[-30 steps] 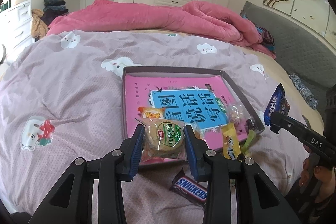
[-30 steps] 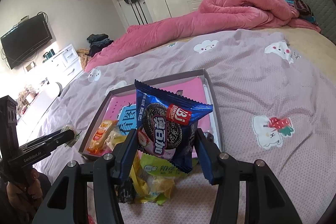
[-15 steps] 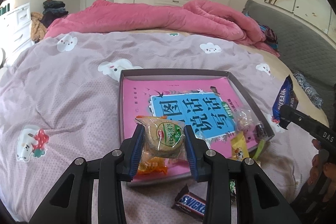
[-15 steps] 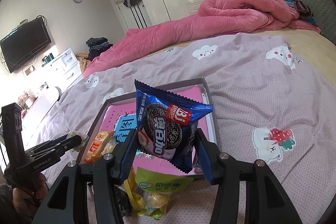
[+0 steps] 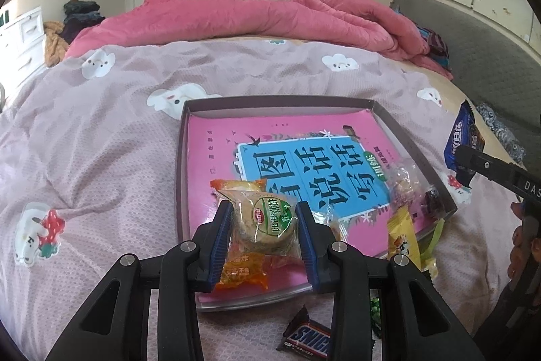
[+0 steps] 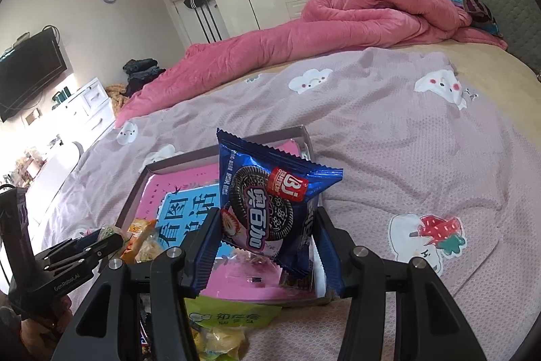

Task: Organize snacks
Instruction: 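Carry the cake bag with the left tool while the right tool carries the biscuit bag over the tray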

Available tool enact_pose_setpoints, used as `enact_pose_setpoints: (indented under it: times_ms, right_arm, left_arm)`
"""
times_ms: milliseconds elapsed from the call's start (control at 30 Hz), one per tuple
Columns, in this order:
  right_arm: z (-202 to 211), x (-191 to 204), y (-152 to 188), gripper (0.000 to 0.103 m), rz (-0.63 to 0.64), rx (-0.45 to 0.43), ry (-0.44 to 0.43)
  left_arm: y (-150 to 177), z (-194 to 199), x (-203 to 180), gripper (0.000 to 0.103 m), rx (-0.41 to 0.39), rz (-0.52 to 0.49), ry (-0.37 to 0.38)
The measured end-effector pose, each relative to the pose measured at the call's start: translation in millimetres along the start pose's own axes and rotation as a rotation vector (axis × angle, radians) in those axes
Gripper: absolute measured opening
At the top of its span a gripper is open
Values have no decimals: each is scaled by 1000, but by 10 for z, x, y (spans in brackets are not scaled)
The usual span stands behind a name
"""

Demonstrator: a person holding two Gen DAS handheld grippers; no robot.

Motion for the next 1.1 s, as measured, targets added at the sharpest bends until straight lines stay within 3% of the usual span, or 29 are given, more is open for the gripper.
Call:
enact_pose_setpoints:
  times_ms: [500,1100]
  right_arm:
    - [-225,-10,119,54,26,79,1]
    - [-393,150,285,54,46,156,-70]
  left_arm:
    - [39,-121,-49,39,16,-10,1]
    - [59,-180,-6,39,22,-9,-3]
Point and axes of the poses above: each gripper's, at about its wrist camera, not at the fingertips, and z roughly against the way its jaws point, x to its left, y to its underside, the point moved 6 cm from there along -z, roughly the way its jaws point, and after that the axes turned 9 degrees about -y, right-handed, at the moved point
